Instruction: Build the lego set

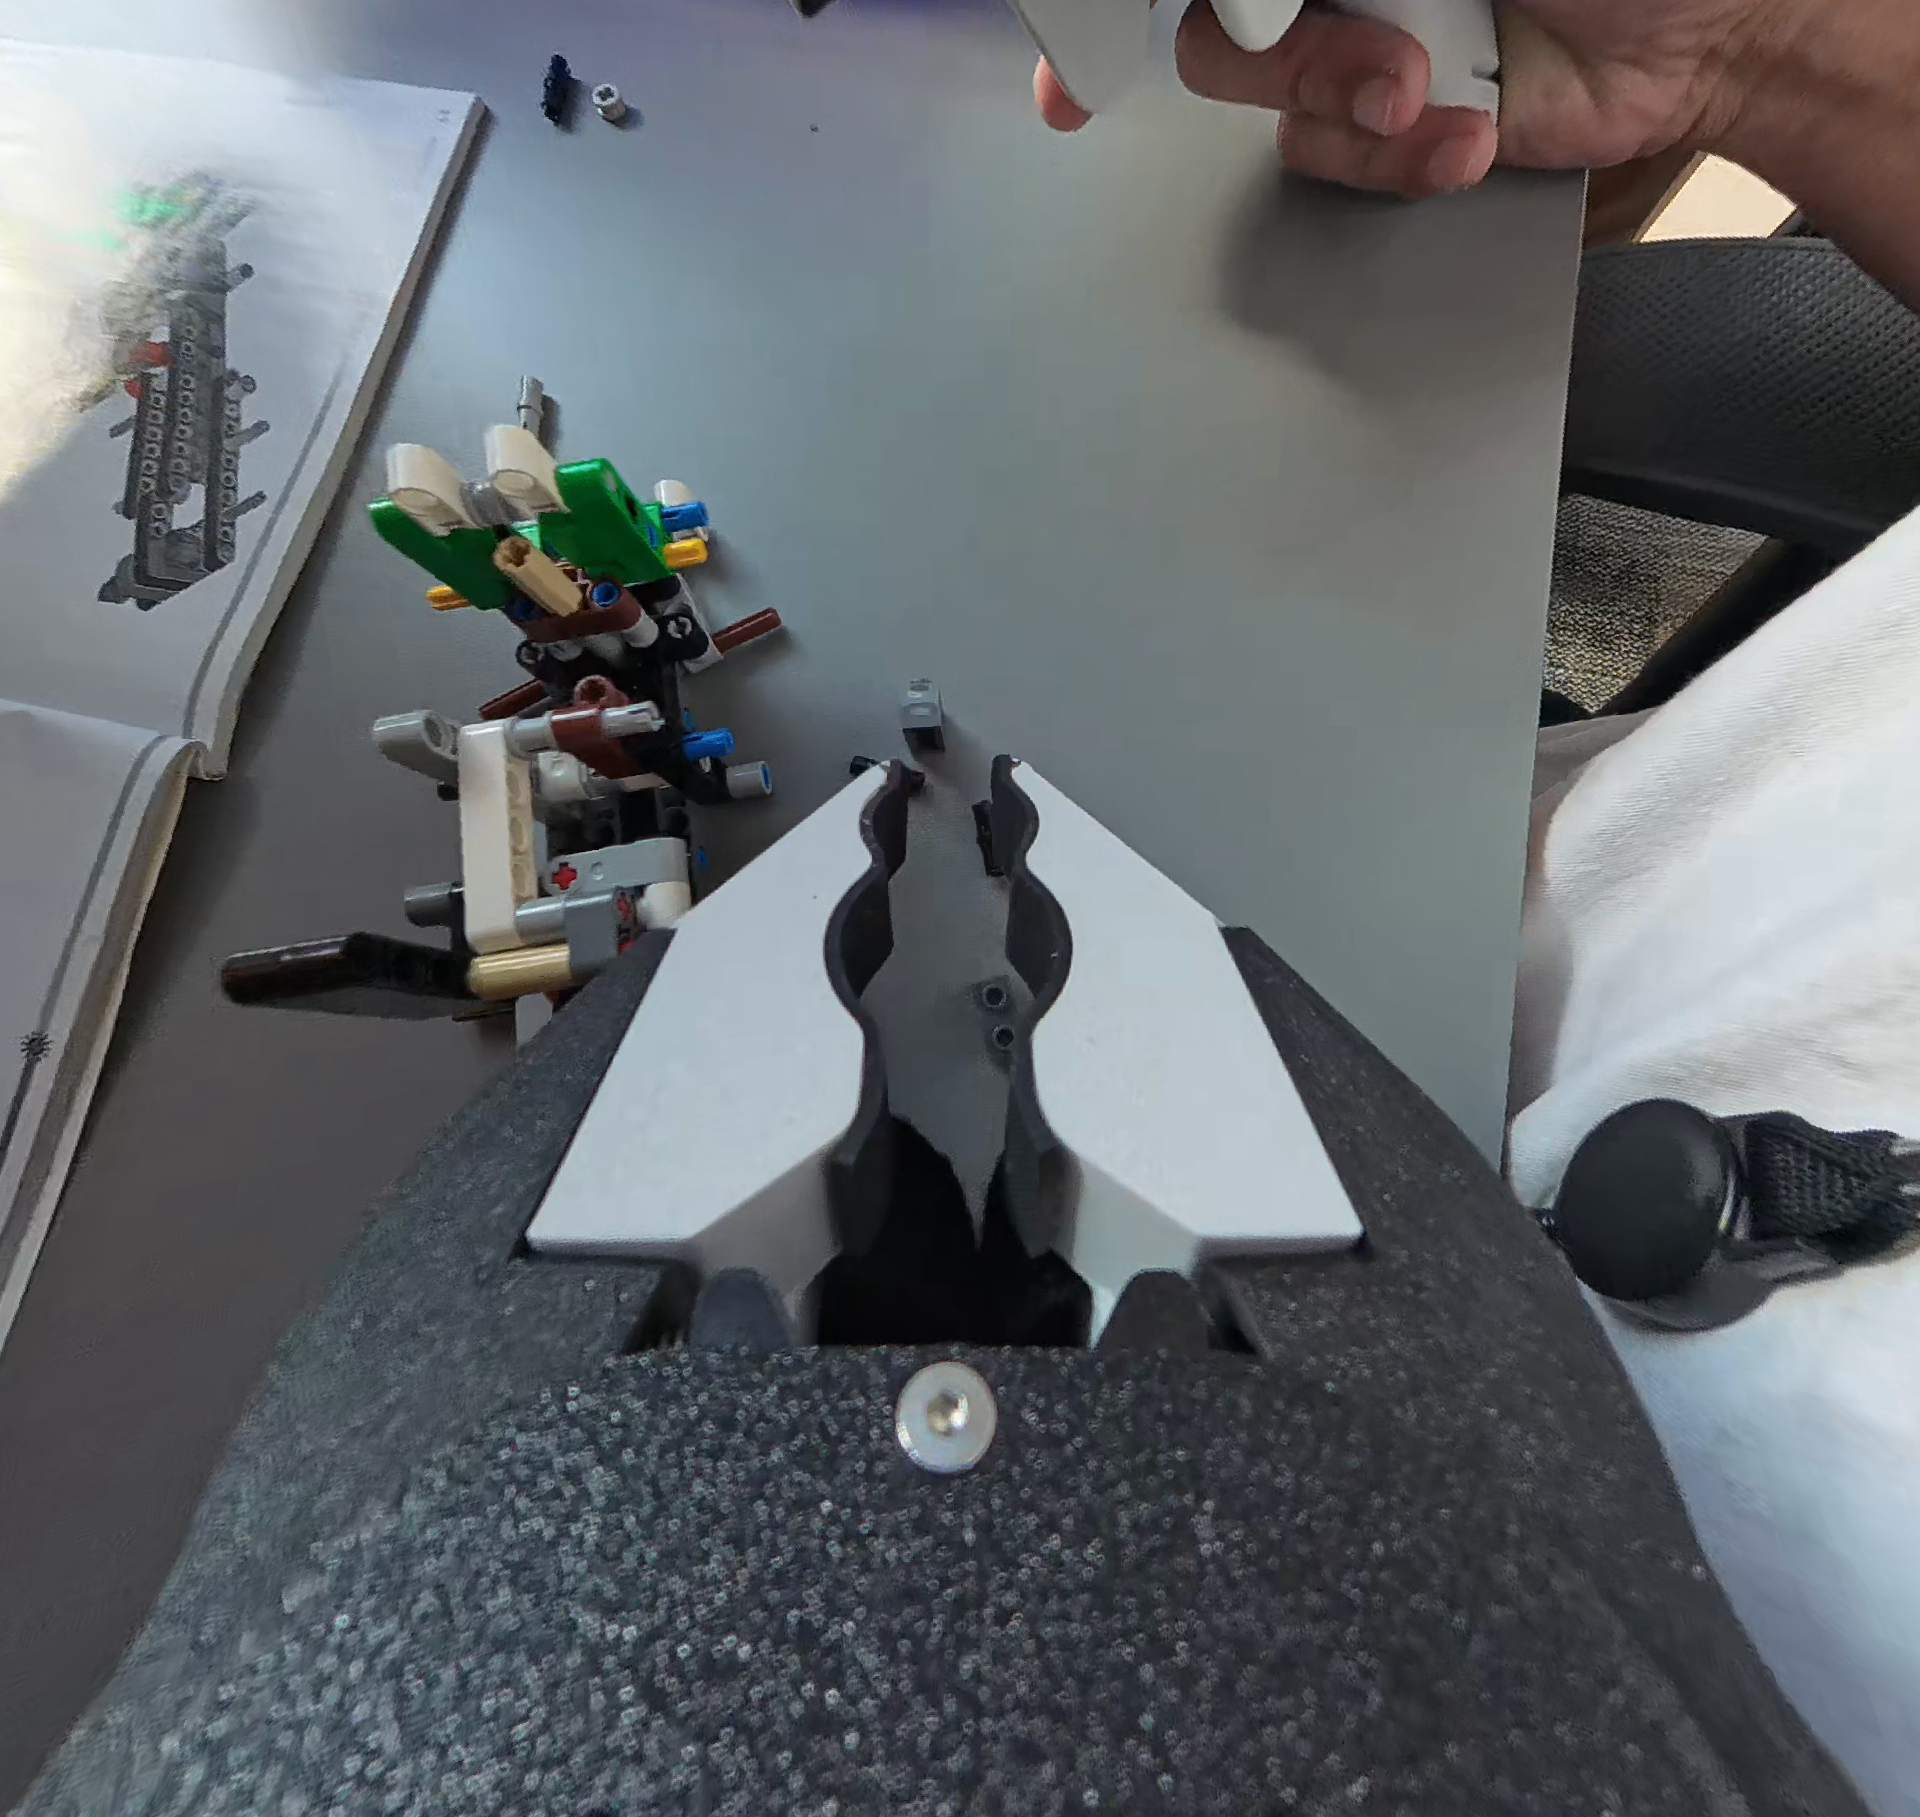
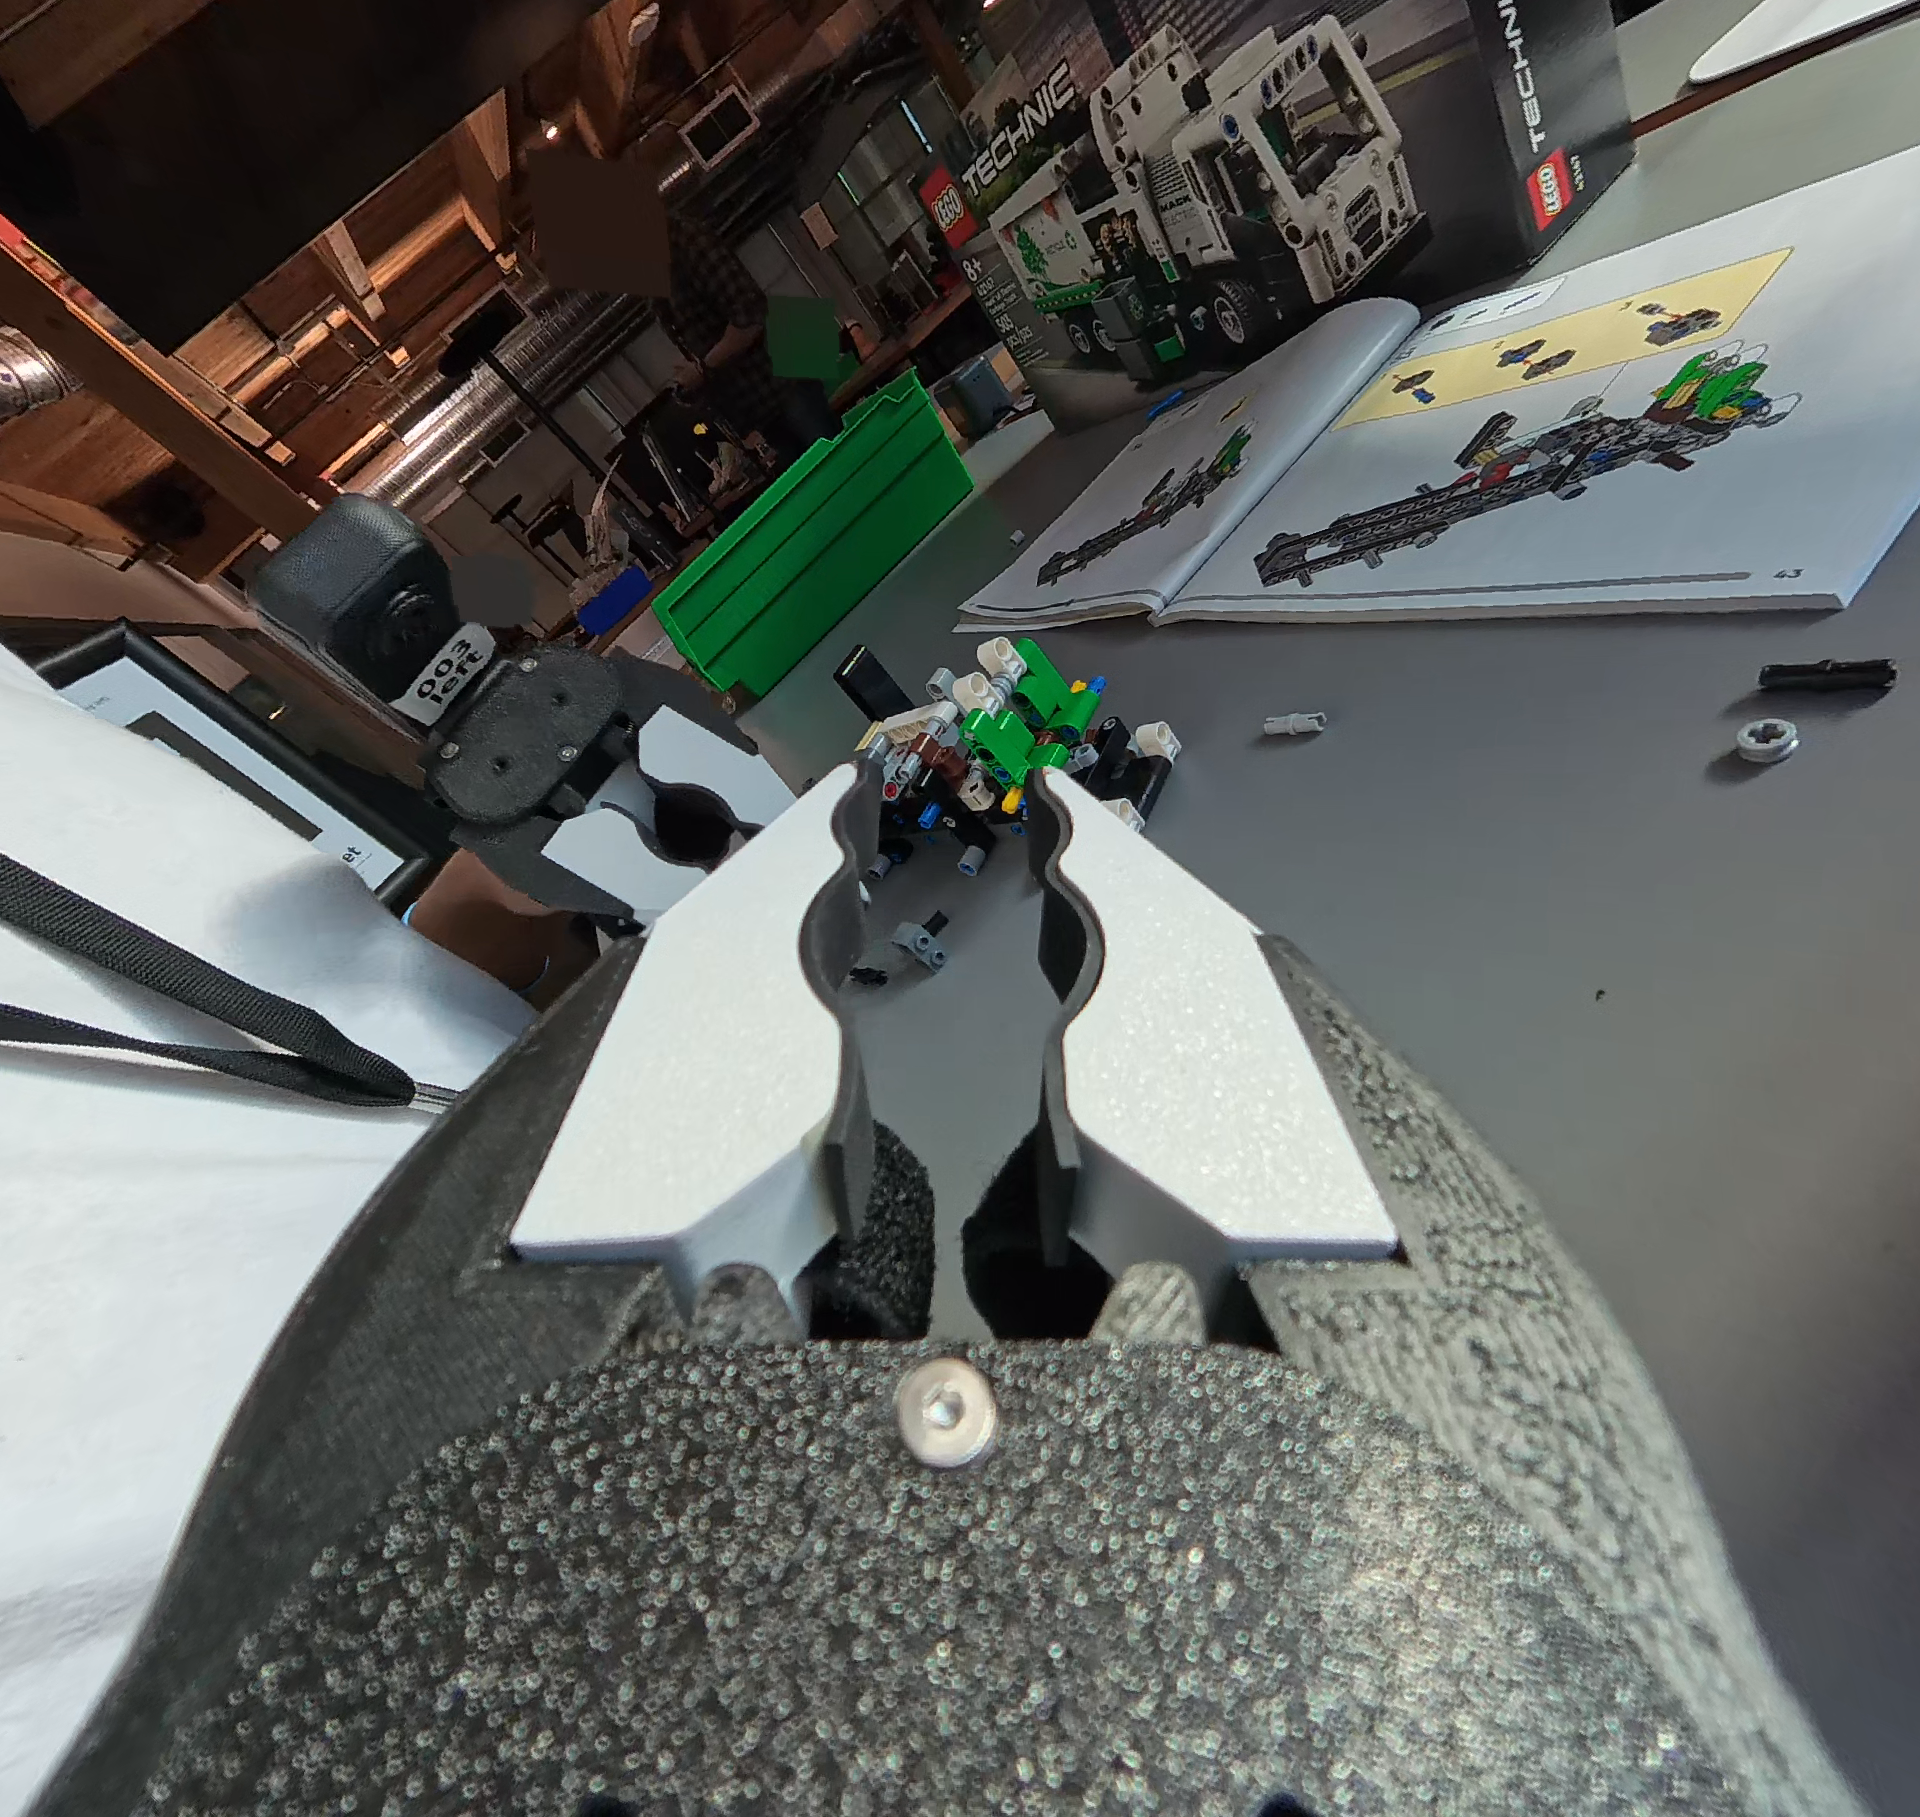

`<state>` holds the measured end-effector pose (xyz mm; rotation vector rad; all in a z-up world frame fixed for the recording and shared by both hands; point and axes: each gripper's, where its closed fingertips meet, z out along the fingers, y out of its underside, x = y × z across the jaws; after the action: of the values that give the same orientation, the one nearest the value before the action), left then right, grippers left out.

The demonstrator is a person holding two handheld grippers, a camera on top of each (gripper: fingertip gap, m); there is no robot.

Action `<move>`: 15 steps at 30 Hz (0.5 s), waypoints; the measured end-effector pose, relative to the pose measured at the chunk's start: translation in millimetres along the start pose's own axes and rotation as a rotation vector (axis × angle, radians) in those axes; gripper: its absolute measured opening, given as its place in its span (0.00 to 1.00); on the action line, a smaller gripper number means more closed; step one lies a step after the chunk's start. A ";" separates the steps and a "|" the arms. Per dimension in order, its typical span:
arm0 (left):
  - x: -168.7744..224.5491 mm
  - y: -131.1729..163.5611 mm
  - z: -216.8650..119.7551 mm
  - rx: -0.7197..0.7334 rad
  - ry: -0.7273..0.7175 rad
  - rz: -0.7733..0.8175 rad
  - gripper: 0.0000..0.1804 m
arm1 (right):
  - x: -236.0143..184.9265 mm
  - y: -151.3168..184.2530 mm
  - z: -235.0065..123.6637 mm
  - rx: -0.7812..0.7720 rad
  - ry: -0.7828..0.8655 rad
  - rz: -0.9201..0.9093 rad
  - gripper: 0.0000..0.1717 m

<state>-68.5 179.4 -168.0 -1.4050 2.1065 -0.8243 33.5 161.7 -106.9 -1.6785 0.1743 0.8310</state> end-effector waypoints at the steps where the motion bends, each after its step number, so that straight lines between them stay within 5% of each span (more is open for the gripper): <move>1: -3.0 -1.7 -7.3 0.015 0.000 -0.013 0.08 | -0.1 0.1 0.2 -0.001 -0.002 0.001 0.16; 6: -45.6 -7.5 -71.3 0.189 -0.025 -0.116 0.07 | 0.1 1.0 1.0 -0.009 -0.007 0.007 0.16; 10: -154.4 32.6 -114.5 0.156 -0.221 -0.270 0.07 | 1.1 0.4 1.4 -0.010 -0.009 0.013 0.16; 15: -301.2 89.4 -125.3 0.005 -0.488 -0.337 0.07 | 2.3 1.5 2.3 -0.019 -0.004 0.017 0.16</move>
<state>-101.4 513.3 -125.6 -1.7748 1.5238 -0.5293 33.4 164.0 -109.6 -1.6951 0.1794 0.8510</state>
